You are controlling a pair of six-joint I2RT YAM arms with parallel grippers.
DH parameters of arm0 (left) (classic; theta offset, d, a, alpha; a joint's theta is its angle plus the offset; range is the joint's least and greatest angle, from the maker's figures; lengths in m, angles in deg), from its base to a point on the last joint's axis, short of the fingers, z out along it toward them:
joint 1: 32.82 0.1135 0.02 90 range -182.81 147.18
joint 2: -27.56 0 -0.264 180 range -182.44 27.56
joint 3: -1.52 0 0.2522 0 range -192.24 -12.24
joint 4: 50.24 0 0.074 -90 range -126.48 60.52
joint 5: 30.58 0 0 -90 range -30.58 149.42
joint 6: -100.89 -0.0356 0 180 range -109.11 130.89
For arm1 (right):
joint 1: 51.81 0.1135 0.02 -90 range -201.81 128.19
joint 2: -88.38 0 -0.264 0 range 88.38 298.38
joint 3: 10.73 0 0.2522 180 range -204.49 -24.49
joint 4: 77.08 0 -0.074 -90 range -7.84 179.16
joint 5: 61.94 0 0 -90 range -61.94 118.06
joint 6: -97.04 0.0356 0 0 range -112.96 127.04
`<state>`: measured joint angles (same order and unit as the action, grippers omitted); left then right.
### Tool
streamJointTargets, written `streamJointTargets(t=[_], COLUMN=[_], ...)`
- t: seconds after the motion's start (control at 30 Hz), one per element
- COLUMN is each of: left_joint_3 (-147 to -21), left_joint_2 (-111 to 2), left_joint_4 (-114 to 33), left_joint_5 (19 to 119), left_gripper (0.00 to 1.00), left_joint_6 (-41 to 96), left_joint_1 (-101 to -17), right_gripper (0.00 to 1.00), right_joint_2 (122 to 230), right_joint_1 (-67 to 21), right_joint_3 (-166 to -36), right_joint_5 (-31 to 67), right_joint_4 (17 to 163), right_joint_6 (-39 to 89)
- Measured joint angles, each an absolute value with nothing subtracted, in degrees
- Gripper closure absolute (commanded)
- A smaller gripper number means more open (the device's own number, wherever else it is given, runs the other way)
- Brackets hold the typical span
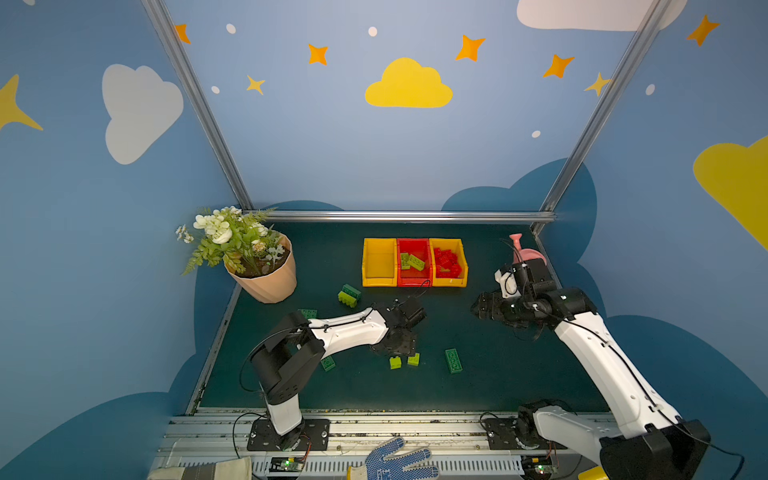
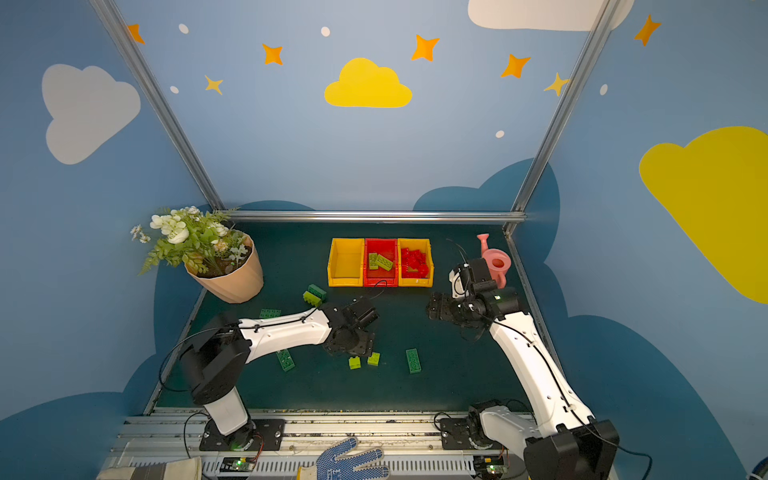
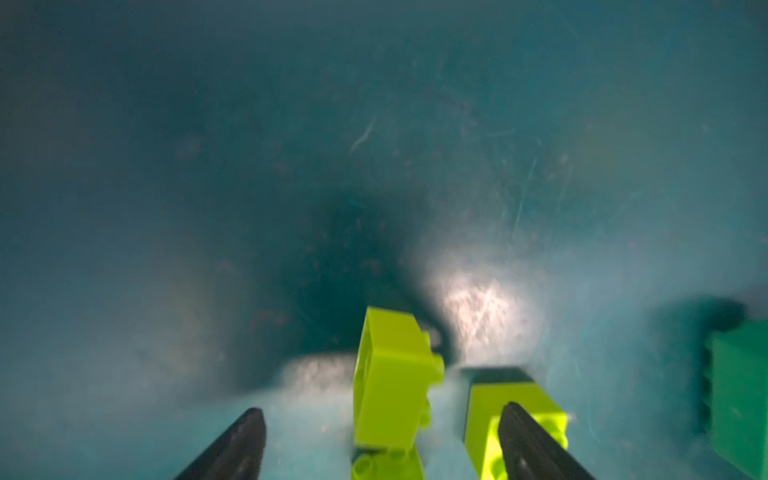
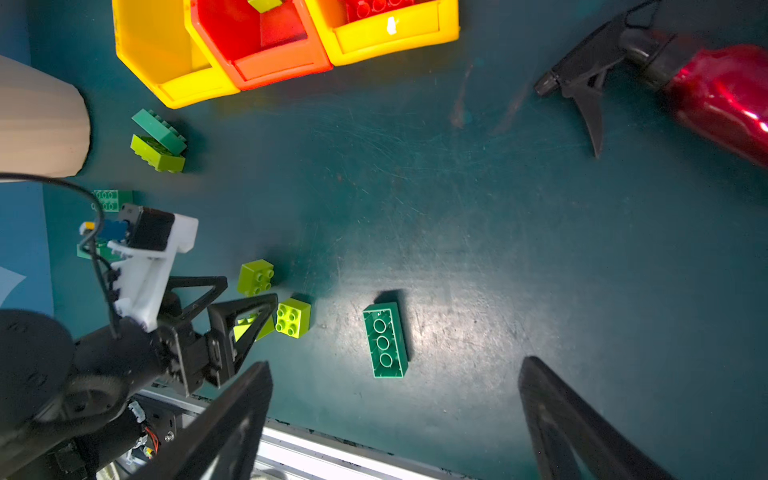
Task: Sort the legos into containers by color
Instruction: 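Lower the open left gripper over a lime 2x2 brick nearer the robot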
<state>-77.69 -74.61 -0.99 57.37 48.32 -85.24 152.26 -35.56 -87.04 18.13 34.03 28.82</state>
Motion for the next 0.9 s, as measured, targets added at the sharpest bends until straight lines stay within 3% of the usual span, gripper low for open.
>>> streamJointTargets(t=[0.3,0.43,0.9], left_joint_3=[-78.9,-79.3,-99.4], left_joint_2=[-76.6,-76.9,-84.1], left_joint_4=[-1.0,0.0,7.9], left_joint_5=[56.9,56.7,56.5], left_gripper=[0.65,0.75,0.77], left_joint_6=[47.7,47.5,40.4], left_joint_1=[-85.2,-85.1,-78.1], right_gripper=[0.09,0.09,0.09], right_joint_2=[152.0,152.0,152.1], right_joint_1=[-35.9,-36.0,-36.5], right_joint_3=[-86.9,-87.0,-89.0], right_joint_5=[18.4,18.9,20.6], right_joint_4=[34.0,33.9,33.3], right_joint_6=[29.2,29.2,30.6])
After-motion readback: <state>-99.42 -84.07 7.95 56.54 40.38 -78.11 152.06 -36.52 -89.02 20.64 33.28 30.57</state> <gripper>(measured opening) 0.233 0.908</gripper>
